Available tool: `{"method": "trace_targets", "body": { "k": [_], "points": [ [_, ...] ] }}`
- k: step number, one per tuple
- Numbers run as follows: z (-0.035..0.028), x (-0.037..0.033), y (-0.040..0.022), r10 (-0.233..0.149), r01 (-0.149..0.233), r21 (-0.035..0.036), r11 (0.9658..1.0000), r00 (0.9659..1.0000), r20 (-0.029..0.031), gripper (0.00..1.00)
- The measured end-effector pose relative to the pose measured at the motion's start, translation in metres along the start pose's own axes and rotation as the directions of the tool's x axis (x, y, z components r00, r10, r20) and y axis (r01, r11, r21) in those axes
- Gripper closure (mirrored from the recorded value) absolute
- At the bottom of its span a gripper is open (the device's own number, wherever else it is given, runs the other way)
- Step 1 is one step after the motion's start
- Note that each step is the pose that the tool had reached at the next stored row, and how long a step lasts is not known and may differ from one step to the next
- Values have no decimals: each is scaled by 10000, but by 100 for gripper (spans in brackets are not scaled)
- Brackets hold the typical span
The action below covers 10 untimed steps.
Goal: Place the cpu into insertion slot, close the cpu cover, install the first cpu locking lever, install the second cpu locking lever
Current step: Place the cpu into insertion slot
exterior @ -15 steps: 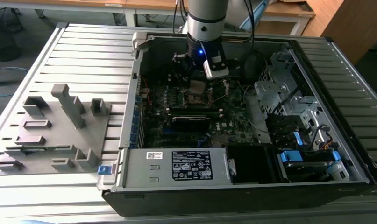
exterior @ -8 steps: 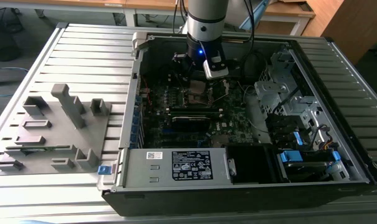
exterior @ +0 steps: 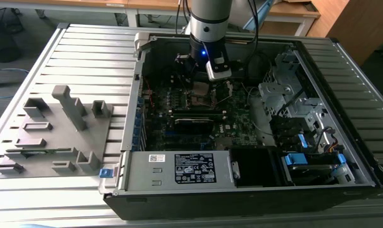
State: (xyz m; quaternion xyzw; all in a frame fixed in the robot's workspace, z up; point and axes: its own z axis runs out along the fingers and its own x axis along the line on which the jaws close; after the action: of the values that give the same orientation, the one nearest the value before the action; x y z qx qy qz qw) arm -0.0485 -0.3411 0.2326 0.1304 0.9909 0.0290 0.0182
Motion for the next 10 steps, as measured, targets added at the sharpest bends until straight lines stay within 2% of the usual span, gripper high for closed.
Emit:
{"method": "trace_targets", "body": {
  "k": [7,10],
  "points": [
    [1,0,0,126,-126,4,9999,9999,8,46],
    [3,0,0,322,-322,8,9995,9995,21,46]
  ]
}}
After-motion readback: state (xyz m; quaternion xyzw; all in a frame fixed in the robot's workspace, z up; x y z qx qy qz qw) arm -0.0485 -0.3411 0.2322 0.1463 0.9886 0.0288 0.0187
